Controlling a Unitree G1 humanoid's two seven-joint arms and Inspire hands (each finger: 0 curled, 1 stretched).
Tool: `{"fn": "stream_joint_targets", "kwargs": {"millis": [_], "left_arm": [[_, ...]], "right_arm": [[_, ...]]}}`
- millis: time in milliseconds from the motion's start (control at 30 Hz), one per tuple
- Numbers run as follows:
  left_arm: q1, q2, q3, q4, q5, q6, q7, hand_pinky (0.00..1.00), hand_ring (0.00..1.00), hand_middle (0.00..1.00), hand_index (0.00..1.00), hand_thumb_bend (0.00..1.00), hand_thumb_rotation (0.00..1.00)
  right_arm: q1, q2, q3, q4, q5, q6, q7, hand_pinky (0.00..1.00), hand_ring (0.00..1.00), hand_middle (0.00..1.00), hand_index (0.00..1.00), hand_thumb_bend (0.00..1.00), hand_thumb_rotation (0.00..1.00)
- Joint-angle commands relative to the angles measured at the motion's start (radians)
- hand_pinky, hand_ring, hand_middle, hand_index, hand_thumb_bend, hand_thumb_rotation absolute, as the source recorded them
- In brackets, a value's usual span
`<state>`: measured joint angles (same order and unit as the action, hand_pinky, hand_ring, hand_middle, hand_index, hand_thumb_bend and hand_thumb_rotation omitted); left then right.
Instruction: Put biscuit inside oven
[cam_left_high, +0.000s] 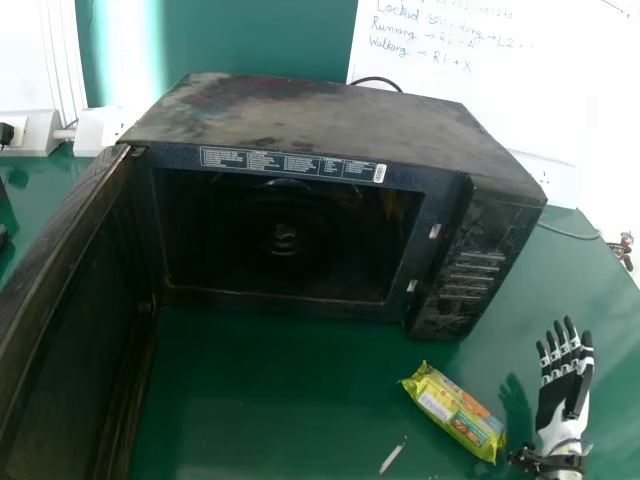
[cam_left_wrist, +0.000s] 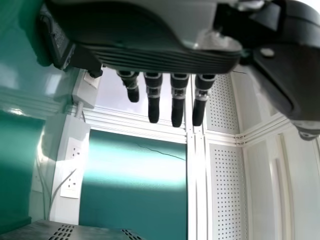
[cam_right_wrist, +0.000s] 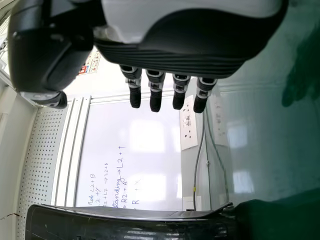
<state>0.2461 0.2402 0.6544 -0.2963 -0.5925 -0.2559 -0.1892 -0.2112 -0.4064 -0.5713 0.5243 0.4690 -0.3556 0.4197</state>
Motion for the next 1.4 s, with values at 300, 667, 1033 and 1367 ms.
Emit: {"fn": "stream_joint_targets", "kwargs": {"millis": [300, 667, 1033, 1367], "left_arm": [[0.007, 0.008, 0.016, -0.007, 0.013, 0.001, 0.002, 0.98, 0.90, 0.91, 0.90, 1.00, 1.00], [0.023, 0.000, 0.010, -0.042, 0.009, 0.007, 0.009, 1.00, 0.91, 0.91, 0.89, 1.00, 1.00], [0.021, 0.009, 0.022, -0.027, 0.011, 0.006, 0.005, 0.99, 0.90, 0.90, 0.90, 1.00, 1.00], [0.014, 0.021, 0.026, -0.016, 0.014, 0.007, 0.002, 0.98, 0.90, 0.90, 0.90, 1.00, 1.00]], "right_arm": [[0.015, 0.007, 0.001, -0.021, 0.001, 0.006, -0.008, 1.00, 1.00, 1.00, 1.00, 0.69, 0.84], [0.085, -0.107, 0.057, -0.087, -0.203, -0.068, -0.029, 1.00, 1.00, 1.00, 1.00, 0.85, 0.52], [0.154, -0.213, 0.092, -0.199, -0.329, -0.057, -0.045, 1.00, 1.00, 1.00, 1.00, 1.00, 0.50], [0.227, -0.338, 0.118, -0.314, -0.534, -0.061, -0.078, 0.90, 0.98, 1.00, 1.00, 1.00, 0.56]]}}
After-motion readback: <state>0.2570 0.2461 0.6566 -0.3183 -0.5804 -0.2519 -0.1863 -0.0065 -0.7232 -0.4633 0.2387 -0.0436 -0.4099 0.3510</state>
